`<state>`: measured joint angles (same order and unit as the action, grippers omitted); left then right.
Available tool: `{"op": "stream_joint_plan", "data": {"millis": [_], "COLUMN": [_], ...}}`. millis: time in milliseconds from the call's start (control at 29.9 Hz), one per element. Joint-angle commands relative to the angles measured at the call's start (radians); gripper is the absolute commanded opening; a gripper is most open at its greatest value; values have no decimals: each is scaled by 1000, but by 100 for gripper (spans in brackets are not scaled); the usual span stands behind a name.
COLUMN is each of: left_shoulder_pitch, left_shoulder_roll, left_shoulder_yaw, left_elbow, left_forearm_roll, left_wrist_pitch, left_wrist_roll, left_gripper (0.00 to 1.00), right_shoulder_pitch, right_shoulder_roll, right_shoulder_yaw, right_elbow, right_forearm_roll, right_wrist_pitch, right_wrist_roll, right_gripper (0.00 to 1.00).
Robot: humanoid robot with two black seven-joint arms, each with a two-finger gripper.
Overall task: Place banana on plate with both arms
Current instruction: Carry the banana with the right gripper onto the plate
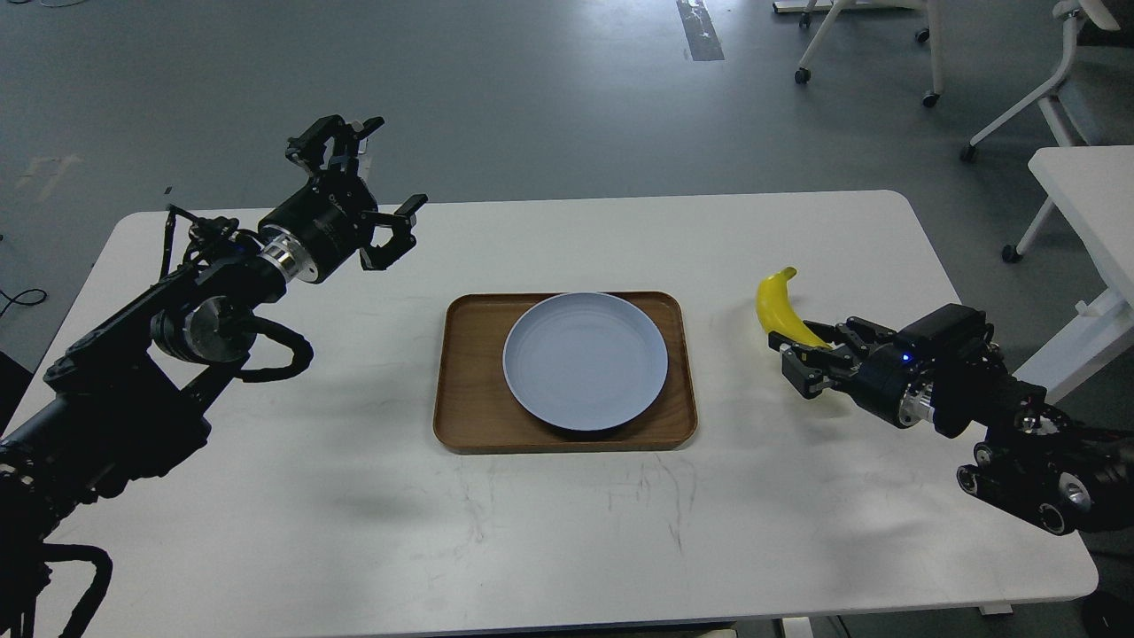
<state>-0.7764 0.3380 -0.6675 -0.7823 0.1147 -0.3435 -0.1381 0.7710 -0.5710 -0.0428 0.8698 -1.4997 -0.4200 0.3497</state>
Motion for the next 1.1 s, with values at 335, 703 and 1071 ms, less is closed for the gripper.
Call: {"op": "stream_joint_plan", "data": {"millis": [335, 703, 1071], "left_shoulder_pitch": [-1, 3, 39], "left_shoulder_roll": [12, 42, 56], "left_shoulder_yaw": [0, -3, -9], "left_elbow": [0, 0, 0], "left_forearm_roll": [3, 0, -1], "left_wrist_pitch": [0, -8, -14], "left_wrist_roll": [0, -6, -34], "left_gripper": [98, 98, 98], "right_shoulder_pitch": [163, 203, 218], "right_shoulder_roll": [132, 261, 362], "right_shoulder_yaw": [-70, -121, -121], "right_elbow": [206, 81, 38], "right_forearm_roll": [196, 205, 274], "right_wrist_pitch": [130, 216, 227], "right_wrist_roll": [-1, -14, -34], "right_gripper": [0, 0, 0]}}
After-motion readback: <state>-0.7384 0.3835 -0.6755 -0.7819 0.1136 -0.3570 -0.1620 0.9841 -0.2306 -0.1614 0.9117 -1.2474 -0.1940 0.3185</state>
